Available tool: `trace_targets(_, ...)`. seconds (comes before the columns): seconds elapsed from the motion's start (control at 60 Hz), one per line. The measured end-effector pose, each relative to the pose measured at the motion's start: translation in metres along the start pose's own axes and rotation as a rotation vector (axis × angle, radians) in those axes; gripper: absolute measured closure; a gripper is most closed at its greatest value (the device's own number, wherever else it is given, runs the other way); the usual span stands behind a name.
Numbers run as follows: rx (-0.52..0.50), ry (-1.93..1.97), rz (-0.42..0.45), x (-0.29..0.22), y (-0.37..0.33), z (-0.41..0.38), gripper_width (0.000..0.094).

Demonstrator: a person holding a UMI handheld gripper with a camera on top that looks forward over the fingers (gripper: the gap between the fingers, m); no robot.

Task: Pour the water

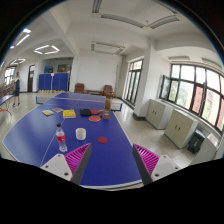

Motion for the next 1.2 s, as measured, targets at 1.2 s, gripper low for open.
trace_targets(1.2, -0.139, 0.102, 0.049, 0.058, 0.368, -0.378, 0.0219)
Point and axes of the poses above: the point between the fingertips, and its own axes, seen from behind it with the camera up: z to the right, x down, y forward, the way the camera looks, the point moved 3 cm from there along -y, backward, against the way the camera looks, and after that the axes turned 8 degrees about -y, right-handed, at the moved point
